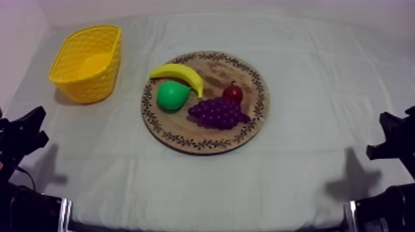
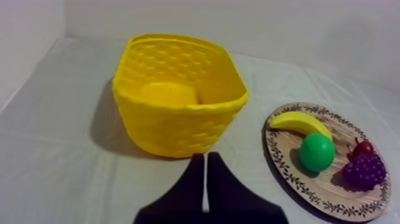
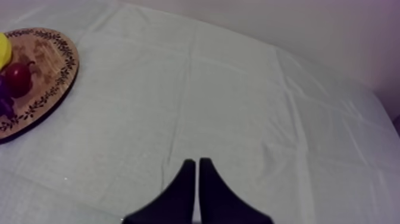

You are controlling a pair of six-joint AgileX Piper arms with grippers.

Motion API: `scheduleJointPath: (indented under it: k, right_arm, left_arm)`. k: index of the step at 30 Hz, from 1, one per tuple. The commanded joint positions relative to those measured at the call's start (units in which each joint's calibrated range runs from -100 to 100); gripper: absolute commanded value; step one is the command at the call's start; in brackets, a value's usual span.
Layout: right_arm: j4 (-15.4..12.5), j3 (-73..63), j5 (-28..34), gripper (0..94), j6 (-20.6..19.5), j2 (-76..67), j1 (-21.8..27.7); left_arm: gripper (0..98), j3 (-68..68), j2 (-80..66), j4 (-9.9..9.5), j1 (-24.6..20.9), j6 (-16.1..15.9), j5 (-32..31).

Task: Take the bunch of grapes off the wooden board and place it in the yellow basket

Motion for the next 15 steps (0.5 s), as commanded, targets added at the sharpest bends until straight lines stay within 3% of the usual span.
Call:
scheduleJointPath:
  k: [1, 7, 15]
  right_arm:
    - [0.0, 0.0, 0.0, 0.3, 0.0, 0.0, 0.0]
    - [0.0, 0.0, 0.0, 0.3, 0.0, 0.0, 0.0]
    - [0.0, 0.0, 0.0, 0.3, 0.0, 0.0, 0.0]
  left_arm:
    - [0.0, 0.0, 0.0, 0.01, 0.0, 0.1, 0.0]
    - [0.0, 0.0, 0.0, 0.01, 0.4, 0.0, 0.0]
    - [0.0, -0.4, 0.0, 0.01, 5.9, 0.2, -0.5]
